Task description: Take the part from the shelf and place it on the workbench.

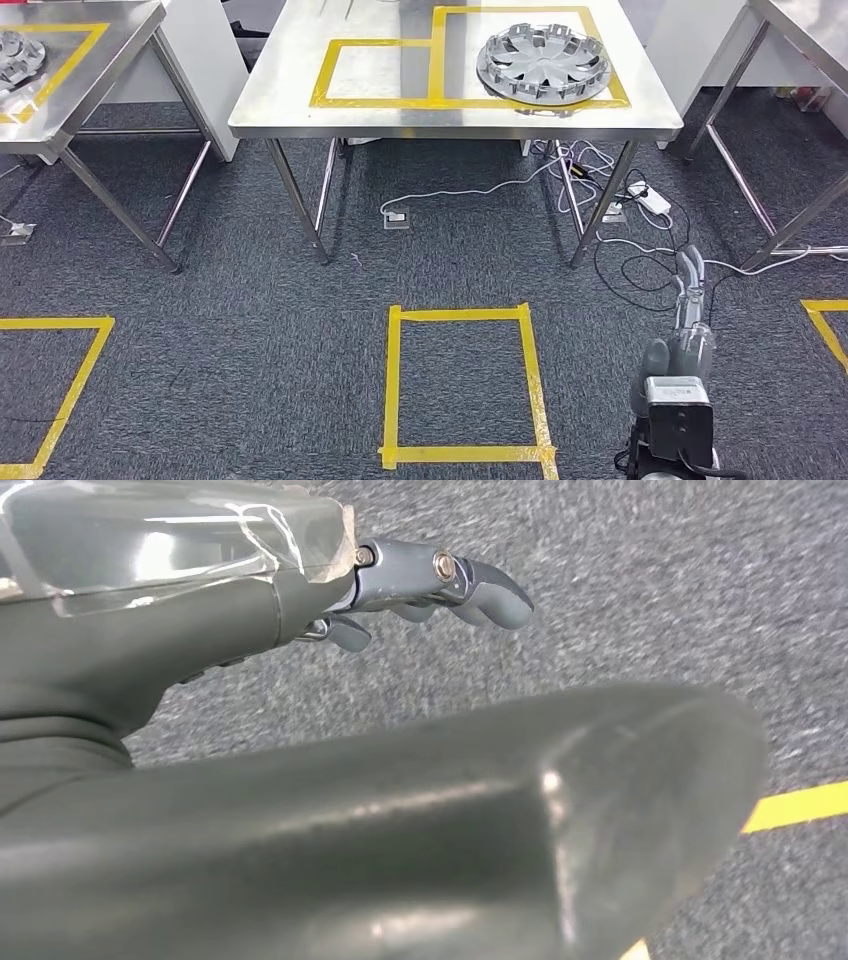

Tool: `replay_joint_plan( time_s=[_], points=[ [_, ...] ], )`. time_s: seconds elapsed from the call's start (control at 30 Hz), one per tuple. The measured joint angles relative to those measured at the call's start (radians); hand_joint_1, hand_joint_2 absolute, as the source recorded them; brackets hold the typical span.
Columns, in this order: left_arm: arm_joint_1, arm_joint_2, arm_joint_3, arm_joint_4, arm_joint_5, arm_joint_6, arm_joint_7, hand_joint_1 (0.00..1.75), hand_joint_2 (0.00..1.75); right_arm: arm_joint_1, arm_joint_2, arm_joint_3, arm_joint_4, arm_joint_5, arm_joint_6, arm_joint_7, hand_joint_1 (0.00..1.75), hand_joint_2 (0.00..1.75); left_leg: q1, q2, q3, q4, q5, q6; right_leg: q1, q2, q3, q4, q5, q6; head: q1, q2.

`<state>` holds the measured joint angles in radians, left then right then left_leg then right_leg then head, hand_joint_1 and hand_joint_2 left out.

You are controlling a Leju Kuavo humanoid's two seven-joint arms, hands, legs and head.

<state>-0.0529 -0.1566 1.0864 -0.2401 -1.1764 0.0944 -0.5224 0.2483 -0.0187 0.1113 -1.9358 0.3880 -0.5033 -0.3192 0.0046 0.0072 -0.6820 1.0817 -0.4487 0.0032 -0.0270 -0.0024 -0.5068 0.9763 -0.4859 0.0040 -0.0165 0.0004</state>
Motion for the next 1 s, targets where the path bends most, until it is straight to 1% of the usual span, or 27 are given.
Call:
replay_joint_plan(
  time_s=[0.03, 0.07, 0.1, 0.13, 0.17, 0.2, 0.23, 0.27, 0.3, 0.33, 0.37, 0.4, 0.43, 0.47, 0.5, 0.53, 0.57, 0.6, 0.63, 0.67, 0.7, 0.73, 0.77, 0.8, 0.87, 0.93, 1.0],
  points=[
    [0.000, 0.002, -0.001, 0.003, 0.003, 0.001, 0.001, 0.00, 0.00, 0.002, 0.005, -0.010, 0.027, -0.018, 0.018, 0.025, 0.00, 0.00, 0.002, -0.001, -0.014, 0.063, -0.049, -0.005, 0.001, 0.000, -0.010, 0.000, 0.008, -0.004, -0.001, 0.000],
    [0.000, 0.003, -0.001, 0.006, 0.007, 0.002, 0.003, 0.00, 0.00, 0.005, 0.010, -0.024, 0.066, -0.045, 0.039, 0.046, 0.00, 0.00, 0.004, -0.001, -0.028, 0.129, -0.082, -0.008, 0.003, 0.000, -0.020, 0.001, 0.016, -0.005, -0.001, 0.000],
    [0.000, 0.005, -0.001, 0.009, 0.012, 0.002, 0.006, 0.00, 0.00, 0.006, 0.017, -0.041, 0.116, -0.070, 0.060, 0.063, 0.00, 0.00, 0.005, -0.001, -0.031, 0.174, -0.092, -0.009, 0.004, 0.000, -0.029, 0.001, 0.024, -0.005, -0.001, 0.000],
    [0.000, 0.007, -0.001, 0.012, 0.018, 0.002, 0.010, 0.00, 0.00, 0.007, 0.023, -0.062, 0.180, -0.095, 0.083, 0.080, 0.00, 0.00, 0.006, -0.002, -0.019, 0.187, -0.084, -0.009, 0.005, 0.000, -0.038, 0.002, 0.031, -0.003, -0.001, 0.000],
    [0.000, 0.008, -0.001, 0.014, 0.024, 0.001, 0.013, 0.00, 0.00, 0.006, 0.028, -0.083, 0.251, -0.116, 0.104, 0.095, 0.00, 0.00, 0.006, -0.002, 0.014, 0.158, -0.063, -0.006, 0.006, 0.000, -0.044, 0.002, 0.037, 0.000, -0.001, 0.000],
    [-0.001, 0.010, 0.000, 0.015, 0.031, -0.003, 0.015, 0.00, 0.00, 0.001, 0.033, -0.106, 0.331, -0.141, 0.130, 0.111, 0.00, 0.00, 0.006, -0.004, 0.064, 0.089, -0.041, 0.000, 0.006, 0.000, -0.048, 0.002, 0.041, 0.002, -0.001, 0.000],
    [-0.002, 0.012, 0.000, 0.017, 0.038, -0.010, 0.018, 0.00, 0.00, -0.008, 0.039, -0.132, 0.417, -0.175, 0.160, 0.123, 0.00, 0.00, 0.004, -0.006, 0.116, 0.012, -0.033, 0.007, 0.006, 0.000, -0.050, 0.001, 0.045, 0.006, -0.001, 0.000],
    [-0.005, 0.014, 0.000, 0.018, 0.045, -0.019, 0.023, 0.00, 0.44, -0.020, 0.046, -0.160, 0.505, -0.213, 0.190, 0.130, 0.00, 0.00, 0.001, -0.008, 0.157, -0.054, -0.030, 0.014, 0.006, -0.001, -0.052, 0.000, 0.050, 0.011, 0.000, 0.000],
    [-0.006, 0.016, 0.001, 0.020, 0.054, -0.025, 0.034, 0.00, 0.87, -0.035, 0.054, -0.192, 0.596, -0.251, 0.219, 0.135, 0.00, 0.44, -0.003, -0.010, 0.181, -0.095, -0.033, 0.020, 0.005, -0.002, -0.053, -0.002, 0.054, 0.018, 0.000, 0.000],
    [-0.008, 0.017, 0.002, 0.022, 0.061, -0.029, 0.052, 0.00, 1.31, -0.053, 0.061, -0.226, 0.692, -0.279, 0.244, 0.140, 0.00, 0.87, -0.008, -0.011, 0.187, -0.108, -0.038, 0.024, 0.003, -0.003, -0.055, -0.004, 0.059, 0.025, 0.000, 0.000],
    [-0.010, 0.017, 0.002, 0.023, 0.067, -0.030, 0.070, 0.00, 1.75, -0.070, 0.066, -0.257, 0.788, -0.297, 0.263, 0.145, 0.00, 1.31, -0.012, -0.011, 0.187, -0.115, -0.033, 0.030, 0.002, -0.003, -0.054, -0.007, 0.064, 0.033, -0.001, 0.000],
    [-0.012, 0.018, 0.003, 0.025, 0.071, -0.029, 0.087, 0.00, 1.75, -0.086, 0.069, -0.285, 0.884, -0.302, 0.275, 0.151, 0.00, 1.75, -0.011, -0.010, 0.189, -0.123, -0.025, 0.036, 0.001, -0.003, -0.055, -0.008, 0.065, 0.037, -0.001, 0.000],
    [-0.014, 0.019, 0.004, 0.026, 0.074, -0.028, 0.099, 0.00, 1.75, -0.102, 0.069, -0.308, 0.977, -0.297, 0.283, 0.158, 0.00, 1.75, -0.010, -0.009, 0.191, -0.134, -0.016, 0.045, 0.002, -0.002, -0.061, 0.000, 0.059, 0.039, 0.000, 0.000],
    [-0.018, 0.020, 0.005, 0.027, 0.076, -0.027, 0.106, 0.00, 1.75, -0.117, 0.068, -0.325, 1.062, -0.288, 0.286, 0.164, 0.00, 1.75, -0.007, -0.007, 0.192, -0.144, -0.007, 0.052, 0.003, -0.002, -0.075, 0.026, 0.043, 0.037, 0.002, 0.000],
    [-0.021, 0.020, 0.005, 0.029, 0.077, -0.025, 0.112, 0.00, 1.75, -0.130, 0.065, -0.337, 1.141, -0.277, 0.287, 0.169, 0.00, 1.75, -0.004, -0.006, 0.190, -0.150, 0.000, 0.057, 0.003, -0.001, -0.101, 0.079, 0.016, 0.033, 0.004, 0.000],
    [-0.024, 0.020, 0.005, 0.030, 0.077, -0.022, 0.117, 0.00, 1.75, -0.141, 0.062, -0.346, 1.216, -0.268, 0.291, 0.176, 0.00, 1.75, -0.005, -0.005, 0.186, -0.151, 0.004, 0.061, 0.003, 0.000, -0.132, 0.148, -0.016, 0.029, 0.005, 0.000],
    [-0.026, 0.021, 0.005, 0.032, 0.077, -0.020, 0.123, 0.00, 1.75, -0.150, 0.060, -0.353, 1.283, -0.262, 0.297, 0.184, 0.00, 1.75, -0.005, -0.005, 0.181, -0.150, 0.006, 0.061, 0.002, 0.000, -0.164, 0.220, -0.044, 0.029, 0.006, 0.000],
    [-0.026, 0.021, 0.005, 0.034, 0.076, -0.021, 0.128, 0.00, 1.75, -0.158, 0.057, -0.359, 1.342, -0.258, 0.306, 0.192, 0.00, 1.75, -0.006, -0.005, 0.177, -0.147, 0.007, 0.060, 0.001, 0.000, -0.183, 0.271, -0.060, 0.033, 0.006, 0.000],
    [-0.027, 0.022, 0.005, 0.037, 0.074, -0.023, 0.131, 0.00, 1.75, -0.164, 0.055, -0.362, 1.395, -0.255, 0.315, 0.200, 0.00, 1.75, -0.005, -0.005, 0.174, -0.144, 0.007, 0.059, 0.000, 0.000, -0.185, 0.285, -0.061, 0.040, 0.006, 0.000],
    [-0.027, 0.022, 0.005, 0.039, 0.072, -0.026, 0.133, 0.00, 1.75, -0.170, 0.052, -0.365, 1.440, -0.253, 0.323, 0.206, 0.00, 1.75, -0.005, -0.005, 0.171, -0.138, 0.006, 0.057, -0.002, 0.000, -0.165, 0.254, -0.046, 0.050, 0.006, 0.000],
    [-0.028, 0.023, 0.005, 0.041, 0.070, -0.028, 0.135, 0.00, 1.75, -0.177, 0.049, -0.367, 1.478, -0.252, 0.329, 0.210, 0.00, 1.75, -0.004, -0.005, 0.168, -0.131, 0.004, 0.054, -0.004, -0.001, -0.127, 0.187, -0.020, 0.060, 0.006, 0.000],
    [-0.030, 0.023, 0.005, 0.043, 0.068, -0.030, 0.136, 0.00, 1.75, -0.184, 0.047, -0.368, 1.509, -0.251, 0.333, 0.211, 0.00, 1.75, -0.004, -0.005, 0.164, -0.121, 0.000, 0.048, -0.006, -0.001, -0.088, 0.116, 0.000, 0.064, 0.006, 0.000],
    [-0.031, 0.024, 0.005, 0.044, 0.068, -0.030, 0.136, 0.00, 1.75, -0.192, 0.045, -0.370, 1.536, -0.250, 0.335, 0.212, 0.00, 1.75, -0.005, -0.005, 0.158, -0.109, -0.005, 0.041, -0.006, 0.000, -0.057, 0.056, 0.016, 0.063, 0.006, 0.000],
    [-0.033, 0.026, 0.005, 0.045, 0.068, -0.030, 0.136, 0.00, 1.75, -0.199, 0.045, -0.371, 1.558, -0.249, 0.337, 0.212, 0.00, 1.75, -0.007, -0.004, 0.152, -0.100, -0.009, 0.036, -0.007, 0.001, -0.040, 0.022, 0.024, 0.057, 0.005, 0.000],
    [-0.034, 0.030, 0.005, 0.046, 0.066, -0.027, 0.141, 0.00, 1.75, -0.209, 0.044, -0.371, 1.595, -0.244, 0.342, 0.215, 0.00, 1.75, -0.011, -0.004, 0.143, -0.088, -0.013, 0.045, -0.004, 0.003, -0.038, 0.013, 0.028, 0.045, 0.004, 0.000],
    [-0.035, 0.034, 0.005, 0.047, 0.063, -0.023, 0.153, 0.00, 1.75, -0.216, 0.044, -0.371, 1.625, -0.233, 0.347, 0.221, 0.00, 1.75, -0.010, -0.004, 0.140, -0.087, -0.010, 0.060, -0.001, 0.003, -0.040, 0.013, 0.031, 0.040, 0.004, 0.000],
    [-0.037, 0.036, 0.004, 0.050, 0.059, -0.019, 0.164, 0.00, 1.75, -0.225, 0.043, -0.370, 1.646, -0.219, 0.352, 0.227, 0.00, 1.75, -0.007, -0.004, 0.139, -0.089, -0.008, 0.060, 0.003, 0.004, -0.042, 0.013, 0.034, 0.035, 0.004, 0.000]
  ],
)
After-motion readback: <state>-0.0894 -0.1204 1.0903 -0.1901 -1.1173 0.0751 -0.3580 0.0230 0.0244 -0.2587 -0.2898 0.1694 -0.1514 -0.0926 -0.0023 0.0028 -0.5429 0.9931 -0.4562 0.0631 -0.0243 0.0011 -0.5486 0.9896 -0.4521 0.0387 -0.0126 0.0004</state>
